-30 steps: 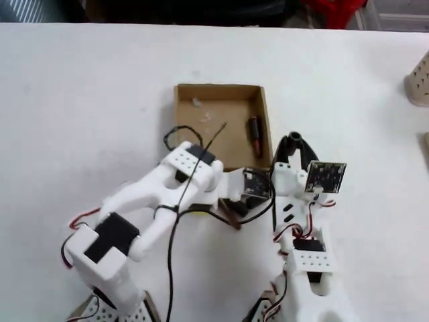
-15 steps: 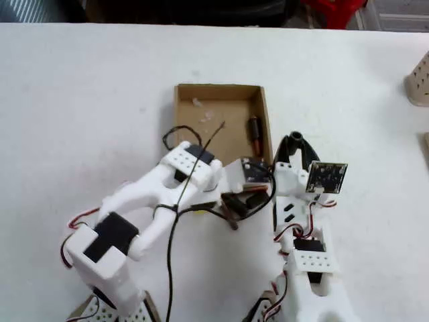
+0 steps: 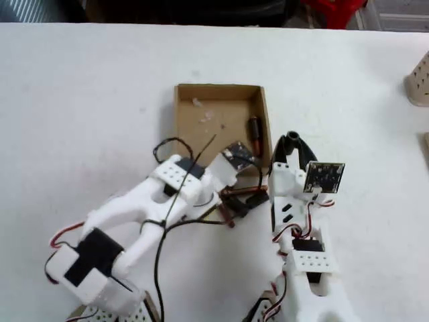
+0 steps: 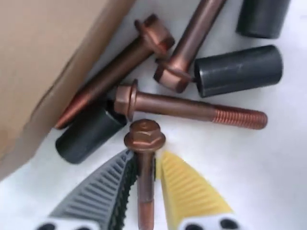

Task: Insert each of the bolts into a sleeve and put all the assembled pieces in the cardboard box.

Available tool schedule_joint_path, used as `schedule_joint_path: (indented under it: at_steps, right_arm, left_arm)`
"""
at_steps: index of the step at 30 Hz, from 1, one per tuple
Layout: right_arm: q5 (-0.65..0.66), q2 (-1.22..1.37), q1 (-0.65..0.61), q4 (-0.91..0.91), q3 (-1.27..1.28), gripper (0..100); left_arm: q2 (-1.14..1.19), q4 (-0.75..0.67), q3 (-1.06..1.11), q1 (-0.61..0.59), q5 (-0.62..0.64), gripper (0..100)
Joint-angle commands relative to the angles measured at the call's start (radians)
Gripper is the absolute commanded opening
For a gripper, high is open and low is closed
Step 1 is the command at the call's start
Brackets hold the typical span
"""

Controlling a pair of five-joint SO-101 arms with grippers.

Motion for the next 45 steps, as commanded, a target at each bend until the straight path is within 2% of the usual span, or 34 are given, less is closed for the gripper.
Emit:
schedule_joint_path:
  at_steps: [1,17,20,27,34,37,42,45]
  right_arm:
    - [-0.008,-0.015,0.007,0.002,0.006,1.6]
    - [-0.008,-0.015,0.004,0.004,0.006,1.6]
    - [-0.006,-0.015,-0.001,0.024,0.006,1.6]
    - [-0.006,-0.015,-0.001,0.024,0.006,1.7]
    - [-0.006,-0.015,-0.001,0.024,0.006,1.7]
    - [-0.006,-0.015,-0.001,0.024,0.006,1.7]
    - [-0.006,-0.015,-0.001,0.024,0.006,1.7]
    - [-0.006,-0.015,-0.001,0.024,0.006,1.7]
  left_arm:
    - [-0.157,-0.083,0.08,-0.013,0.071,2]
    - [-0.469,-0.1,0.204,-0.013,0.074,2]
    - [-0.518,-0.124,0.226,-0.054,0.074,2]
    - [-0.651,-0.497,0.422,-0.239,0.075,2]
    - [-0.719,-0.621,0.522,-0.249,0.075,2]
    - [-0.723,-0.723,0.577,-0.251,0.078,2]
    - [-0.723,-1.04,0.727,-0.252,0.252,2]
    - [-0.723,-1.269,0.827,-0.252,0.298,2]
